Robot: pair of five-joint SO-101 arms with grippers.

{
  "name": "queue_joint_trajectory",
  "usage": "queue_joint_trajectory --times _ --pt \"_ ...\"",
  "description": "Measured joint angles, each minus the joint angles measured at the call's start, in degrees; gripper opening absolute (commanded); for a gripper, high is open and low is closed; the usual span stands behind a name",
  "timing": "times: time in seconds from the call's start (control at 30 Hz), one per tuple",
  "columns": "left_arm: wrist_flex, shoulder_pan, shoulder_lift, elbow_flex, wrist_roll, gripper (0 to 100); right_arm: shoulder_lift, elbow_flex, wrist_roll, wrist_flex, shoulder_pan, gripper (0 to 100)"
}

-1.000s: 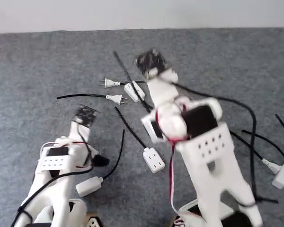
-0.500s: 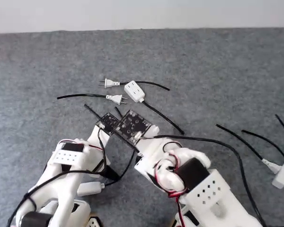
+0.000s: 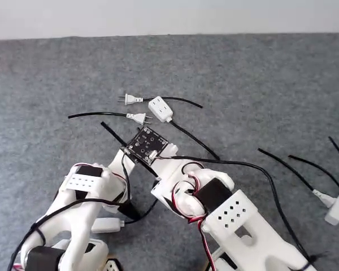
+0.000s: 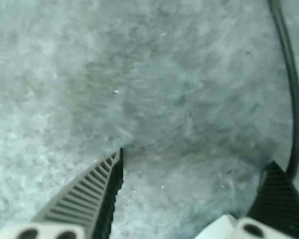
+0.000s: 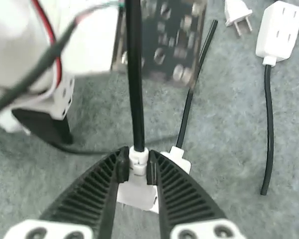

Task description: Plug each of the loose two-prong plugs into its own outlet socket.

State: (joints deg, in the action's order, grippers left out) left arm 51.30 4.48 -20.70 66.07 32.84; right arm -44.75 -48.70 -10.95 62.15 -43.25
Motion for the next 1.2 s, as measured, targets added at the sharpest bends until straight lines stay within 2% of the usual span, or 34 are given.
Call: queue_joint_trajectory --times 0.4,0.77,1.0,1.1,1.2 --pt "0.35 2.55 0.0 0.0 1.14 40 0.79 0.0 5.54 -5.19 2.55 0.8" --pt "0.79 4.22 -0.35 -0.09 3.34 40 0.79 0.0 6.33 -6.77 2.55 0.8" --pt "0.88 5.36 -9.85 5.89 3.43 40 0.7 -0.09 7.3 -6.86 2.37 0.8" --pt "-0.18 5.36 -14.68 8.97 0.97 40 0.7 -0.09 7.47 -6.77 2.55 0.8" --pt "-1.41 6.51 -17.41 10.37 -5.8 40 0.79 0.0 7.65 -6.77 5.1 0.8"
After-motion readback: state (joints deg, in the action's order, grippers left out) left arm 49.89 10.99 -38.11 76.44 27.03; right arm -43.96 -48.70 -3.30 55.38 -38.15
